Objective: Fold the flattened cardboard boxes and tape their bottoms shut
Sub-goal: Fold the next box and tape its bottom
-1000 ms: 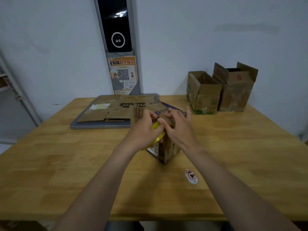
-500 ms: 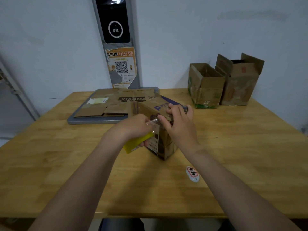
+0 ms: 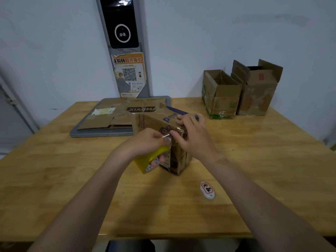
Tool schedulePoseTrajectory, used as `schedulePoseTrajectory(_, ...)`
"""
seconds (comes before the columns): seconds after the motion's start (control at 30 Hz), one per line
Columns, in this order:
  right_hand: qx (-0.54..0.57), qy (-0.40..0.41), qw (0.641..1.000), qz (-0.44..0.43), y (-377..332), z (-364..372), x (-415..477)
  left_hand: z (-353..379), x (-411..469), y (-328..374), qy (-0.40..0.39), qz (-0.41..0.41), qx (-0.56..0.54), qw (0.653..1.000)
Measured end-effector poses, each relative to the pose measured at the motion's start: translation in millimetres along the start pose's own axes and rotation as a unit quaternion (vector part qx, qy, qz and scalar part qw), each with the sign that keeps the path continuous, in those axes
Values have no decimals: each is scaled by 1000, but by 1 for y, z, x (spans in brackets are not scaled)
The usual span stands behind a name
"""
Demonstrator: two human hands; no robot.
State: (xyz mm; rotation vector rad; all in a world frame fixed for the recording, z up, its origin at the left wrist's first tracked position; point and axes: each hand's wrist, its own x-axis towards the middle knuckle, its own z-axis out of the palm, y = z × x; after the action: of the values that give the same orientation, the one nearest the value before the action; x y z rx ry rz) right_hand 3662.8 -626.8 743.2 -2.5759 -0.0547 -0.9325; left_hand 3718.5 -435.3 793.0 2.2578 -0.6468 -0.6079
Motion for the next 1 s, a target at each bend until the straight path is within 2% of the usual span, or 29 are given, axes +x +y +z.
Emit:
schedulePoseTrajectory(0.07, 35, -28, 998, -37, 4, -7, 2, -2, -9, -6, 17, 15, 3, 1000)
schedulePoseTrajectory(0.17, 50, -42, 996, -63, 7, -9, 2, 6, -12, -5, 4, -3, -19, 1000)
schedulePoseTrajectory(0.3, 81, -50, 995, -11, 4, -10, 6, 17, 1, 3, 70, -15, 41, 997)
schedulePoseTrajectory(0.43, 65, -65, 994, 64, -4, -17, -3, 17, 7, 1, 99, -8, 44, 994)
schedulePoseTrajectory(0.47, 50, -43, 995, 80, -4, -22, -10, 17, 8, 0, 114, -2, 44, 992)
schedulePoseTrajectory(0.53, -47, -27, 995, 86, -1, -30, -29, 18, 8, -2, 146, 9, 39, 988)
schedulePoseTrajectory(0.6, -100, -134, 977, 132, 1, -39, -47, 20, 7, -3, 154, 12, 21, 988)
schedulePoseTrajectory(0.67, -140, -312, 916, 208, 0, -43, -63, 21, 6, -2, 138, 9, -3, 990)
schedulePoseTrajectory(0.73, -183, -429, 854, 232, -2, -43, -76, 21, 5, -1, 128, 1, -11, 992)
schedulePoseTrajectory(0.77, -177, -437, 851, 230, -3, -42, -81, 21, 5, 0, 128, -5, -8, 992)
schedulePoseTrajectory(0.9, -152, -396, 884, 195, -2, -38, -90, 23, 1, 1, 127, -17, -12, 992)
schedulePoseTrajectory(1.0, -60, -379, 901, 202, 7, -37, -93, 24, -3, 2, 124, -15, -8, 992)
